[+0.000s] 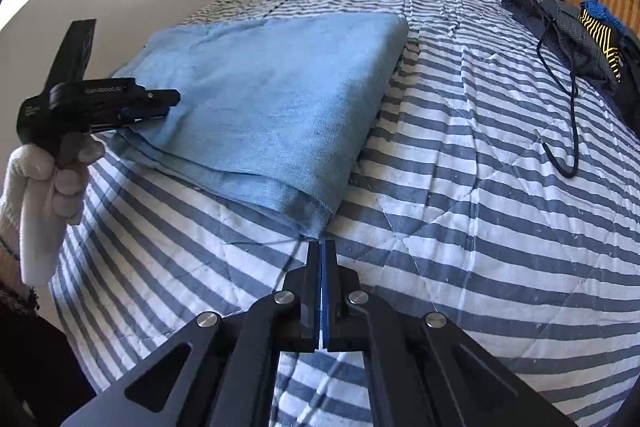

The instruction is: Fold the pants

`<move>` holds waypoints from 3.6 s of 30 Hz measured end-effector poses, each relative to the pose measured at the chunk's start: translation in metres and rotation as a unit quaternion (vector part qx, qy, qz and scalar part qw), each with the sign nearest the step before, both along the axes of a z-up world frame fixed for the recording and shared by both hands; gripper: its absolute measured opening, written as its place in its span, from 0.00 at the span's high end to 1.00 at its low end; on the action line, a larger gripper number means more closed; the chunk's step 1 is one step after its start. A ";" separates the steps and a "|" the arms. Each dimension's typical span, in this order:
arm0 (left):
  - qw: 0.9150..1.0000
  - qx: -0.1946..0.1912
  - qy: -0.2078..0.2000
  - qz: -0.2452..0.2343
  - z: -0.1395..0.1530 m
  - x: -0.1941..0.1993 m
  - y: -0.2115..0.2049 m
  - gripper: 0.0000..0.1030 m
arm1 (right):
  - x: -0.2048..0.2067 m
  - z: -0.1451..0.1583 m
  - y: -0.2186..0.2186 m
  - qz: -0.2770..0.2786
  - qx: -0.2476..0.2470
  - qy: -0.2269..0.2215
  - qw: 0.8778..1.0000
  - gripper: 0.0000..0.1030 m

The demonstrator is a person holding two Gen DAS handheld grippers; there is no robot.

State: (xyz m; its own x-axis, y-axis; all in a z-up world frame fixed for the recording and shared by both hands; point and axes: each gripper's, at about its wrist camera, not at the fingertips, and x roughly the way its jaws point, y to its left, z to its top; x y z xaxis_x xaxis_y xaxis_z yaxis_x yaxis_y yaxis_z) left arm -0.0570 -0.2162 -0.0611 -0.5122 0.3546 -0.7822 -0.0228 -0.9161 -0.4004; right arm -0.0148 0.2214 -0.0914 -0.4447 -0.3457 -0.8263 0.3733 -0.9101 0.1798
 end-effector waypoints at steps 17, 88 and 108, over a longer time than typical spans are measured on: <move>0.990 -0.014 0.003 -0.138 -0.001 0.025 0.090 0.64 | -0.072 -0.022 -0.013 0.021 -0.051 -0.062 0.997 0.96; 0.917 0.055 0.099 -0.382 0.063 0.180 0.347 0.90 | -0.062 0.064 0.217 -0.229 -0.185 -0.087 0.952 0.96; 0.981 0.048 0.003 -0.190 0.013 -0.074 0.218 0.75 | -0.065 0.015 0.227 -0.228 -0.213 -0.104 0.944 0.96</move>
State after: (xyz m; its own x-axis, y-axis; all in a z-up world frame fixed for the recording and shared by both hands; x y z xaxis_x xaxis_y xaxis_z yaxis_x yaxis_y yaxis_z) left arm -0.1305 0.0018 -0.0479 -0.3336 0.5933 -0.7326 -0.3580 -0.7986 -0.4837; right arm -0.0799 0.4483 -0.0764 -0.4713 -0.4785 -0.7409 -0.1226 -0.7963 0.5923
